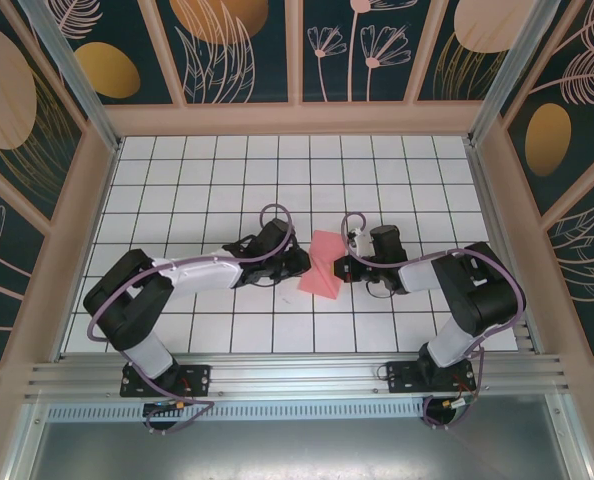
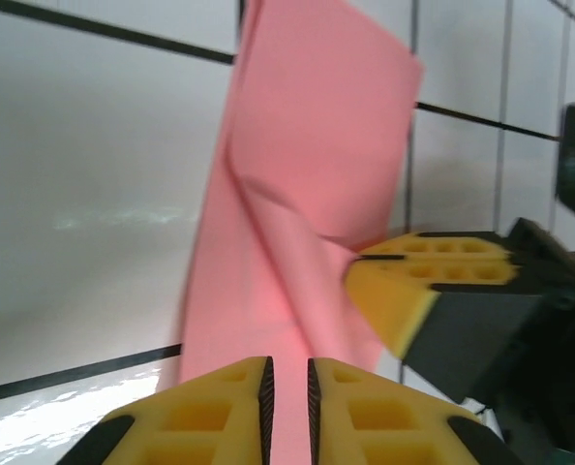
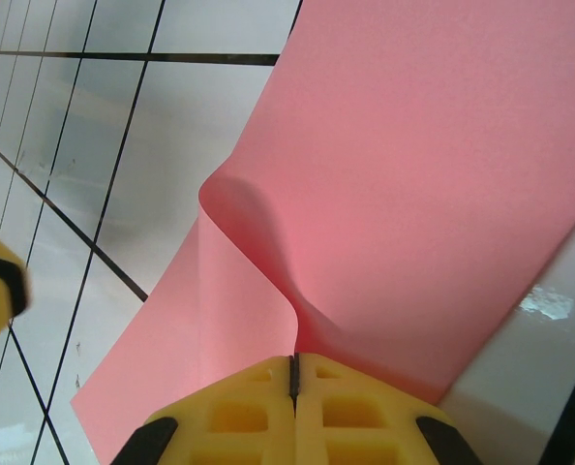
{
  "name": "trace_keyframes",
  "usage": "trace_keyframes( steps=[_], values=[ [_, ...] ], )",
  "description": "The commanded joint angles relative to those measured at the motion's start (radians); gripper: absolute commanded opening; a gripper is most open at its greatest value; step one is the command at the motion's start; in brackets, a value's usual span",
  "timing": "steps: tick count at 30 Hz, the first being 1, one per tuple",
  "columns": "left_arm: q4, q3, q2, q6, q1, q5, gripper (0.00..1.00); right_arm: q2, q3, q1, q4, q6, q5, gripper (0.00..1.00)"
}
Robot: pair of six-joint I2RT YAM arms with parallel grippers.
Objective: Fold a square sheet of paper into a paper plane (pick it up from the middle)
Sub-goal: Fold the triangle a second time at the center of the table.
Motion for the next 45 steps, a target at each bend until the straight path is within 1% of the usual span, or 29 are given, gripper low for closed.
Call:
trace_keyframes(
  steps=[1, 4, 7, 9, 10, 14, 21, 27, 32, 37, 41, 45],
  values=[
    [0.097, 0.031, 0.007, -0.016, 0.000, 0.057, 0.17, 0.025, 0.020, -0.004, -0.026, -0.020, 0.005, 0.05],
    [0.143, 0.070, 0.083, -0.049, -0.002, 0.095, 0.15, 0.028, 0.023, -0.005, -0.028, -0.021, 0.002, 0.05],
    [0.204, 0.083, 0.136, -0.088, -0.002, 0.105, 0.13, 0.032, 0.024, -0.005, -0.027, -0.021, 0.001, 0.05],
    [0.204, 0.084, 0.167, -0.104, -0.001, 0.099, 0.12, 0.033, 0.026, -0.004, -0.029, -0.022, 0.001, 0.05],
    [0.208, 0.113, 0.179, -0.113, -0.001, 0.096, 0.12, 0.033, 0.026, -0.004, -0.029, -0.023, 0.000, 0.05],
    [0.212, 0.108, 0.212, -0.130, -0.001, 0.074, 0.12, 0.036, 0.028, -0.005, -0.030, -0.022, -0.003, 0.05],
    [0.260, 0.095, 0.243, -0.139, -0.001, 0.086, 0.13, 0.041, 0.029, -0.005, -0.032, -0.022, -0.006, 0.05],
    [0.267, 0.062, 0.269, -0.148, -0.001, 0.067, 0.13, 0.045, 0.032, -0.005, -0.034, -0.024, -0.005, 0.05],
    [0.242, 0.037, 0.272, -0.145, -0.002, 0.031, 0.13, 0.047, 0.032, -0.005, -0.033, -0.023, -0.005, 0.05],
    [0.242, 0.017, 0.292, -0.144, -0.001, 0.026, 0.12, 0.054, 0.035, -0.005, -0.033, -0.021, -0.005, 0.05],
    [0.256, 0.000, 0.282, -0.147, -0.001, 0.034, 0.13, 0.058, 0.036, -0.003, -0.036, -0.021, -0.006, 0.06],
    [0.271, 0.013, 0.241, -0.138, -0.001, 0.056, 0.14, 0.059, 0.036, -0.003, -0.036, -0.022, -0.009, 0.06]
  ],
)
